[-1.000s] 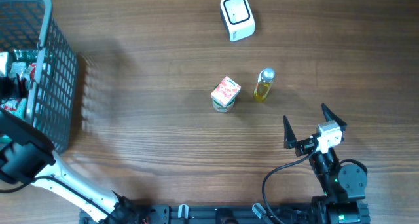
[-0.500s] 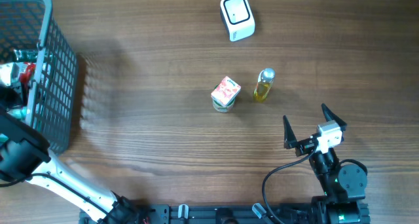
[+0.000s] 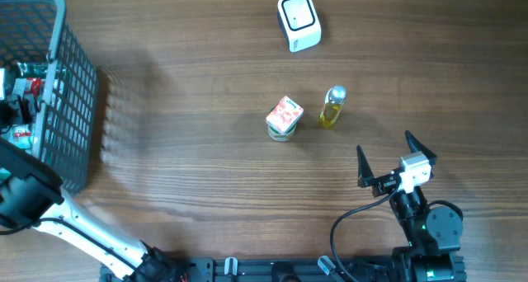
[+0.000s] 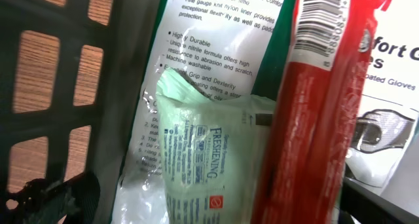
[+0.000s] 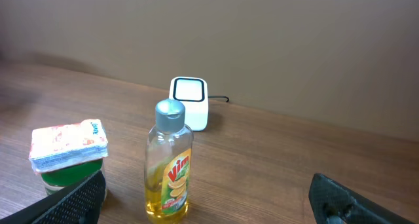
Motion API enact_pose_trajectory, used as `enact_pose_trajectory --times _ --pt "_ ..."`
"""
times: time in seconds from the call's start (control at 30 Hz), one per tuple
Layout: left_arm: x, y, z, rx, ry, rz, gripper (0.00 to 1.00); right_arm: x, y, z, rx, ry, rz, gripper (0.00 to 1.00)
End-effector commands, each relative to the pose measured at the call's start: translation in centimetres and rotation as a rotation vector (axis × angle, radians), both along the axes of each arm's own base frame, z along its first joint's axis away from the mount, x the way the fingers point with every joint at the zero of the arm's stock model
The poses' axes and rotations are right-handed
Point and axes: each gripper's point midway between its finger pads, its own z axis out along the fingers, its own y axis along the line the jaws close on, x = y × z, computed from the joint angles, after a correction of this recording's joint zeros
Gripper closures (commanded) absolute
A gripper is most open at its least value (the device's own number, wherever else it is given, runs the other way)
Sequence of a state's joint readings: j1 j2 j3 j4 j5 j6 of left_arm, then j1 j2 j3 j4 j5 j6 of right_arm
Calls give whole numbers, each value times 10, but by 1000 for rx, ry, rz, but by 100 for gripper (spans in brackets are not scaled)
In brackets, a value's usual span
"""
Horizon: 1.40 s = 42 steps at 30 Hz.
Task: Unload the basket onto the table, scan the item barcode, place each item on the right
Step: 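Reach into the basket and grasp the green 3M glove package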
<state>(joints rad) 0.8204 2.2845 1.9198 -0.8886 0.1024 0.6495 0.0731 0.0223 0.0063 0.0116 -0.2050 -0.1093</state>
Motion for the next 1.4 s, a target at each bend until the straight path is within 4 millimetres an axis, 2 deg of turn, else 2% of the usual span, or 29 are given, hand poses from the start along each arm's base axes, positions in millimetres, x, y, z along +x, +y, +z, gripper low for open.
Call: enact_pose_trajectory --times 0.0,0.07,0.13,0.2,0.23,0.3,0.43,0.53,0.6,0.67,0.77,0.83,0.9,0.93,1.03,1.1,1.2,1.3,1.33,1.37 --pt "-7 -11 -40 -88 53 -4 0 0 -1 1 5 -6 -3 0" --pt "-8 -21 -48 -142 55 -12 0 0 -1 1 5 -6 -3 0" --pt "-5 -35 -48 -212 32 -26 0 0 -1 1 5 -6 -3 0" --pt "-3 -57 -45 -323 -2 -41 0 0 -1 1 5 -6 -3 0" --pt "-4 -61 -44 -346 -2 -28 0 0 -1 1 5 -6 -3 0" --pt "-3 -60 -38 -344 -9 -9 0 0 -1 1 5 -6 -3 0" --pt "4 -52 3 -268 -77 -22 0 0 -1 1 5 -6 -3 0" --pt "4 -54 10 -254 -75 -36 0 0 -1 1 5 -6 -3 0" --pt "4 -57 5 -243 -56 -63 0 0 -1 1 5 -6 -3 0" --pt "1 -57 -8 -225 -21 -62 0 0 -1 1 5 -6 -3 0" --pt "-8 -63 -40 -206 28 -64 0 0 -1 1 5 -6 -3 0" --pt "-23 -65 -67 -183 73 -51 0 0 -1 1 5 -6 -3 0" --pt "-31 -69 -84 -174 92 -48 0 0 -1 1 5 -6 -3 0" --pt "-35 -73 -91 -177 101 -72 5 0 -1 1 5 -6 -3 0" --pt "-41 -89 -107 -213 87 -112 31 0 -1 1 5 -6 -3 0" --pt "-41 -94 -112 -231 71 -116 17 0 -1 1 5 -6 -3 0" --pt "-46 -95 -118 -236 66 -107 12 0 -1 1 5 -6 -3 0" --pt "-50 -103 -122 -281 39 -102 26 0 -1 1 5 -6 -3 0" --pt "-52 -105 -125 -291 37 -101 38 0 -1 1 5 -6 -3 0" --pt "-54 -110 -127 -306 34 -102 56 0 -1 1 5 -5 -3 0"
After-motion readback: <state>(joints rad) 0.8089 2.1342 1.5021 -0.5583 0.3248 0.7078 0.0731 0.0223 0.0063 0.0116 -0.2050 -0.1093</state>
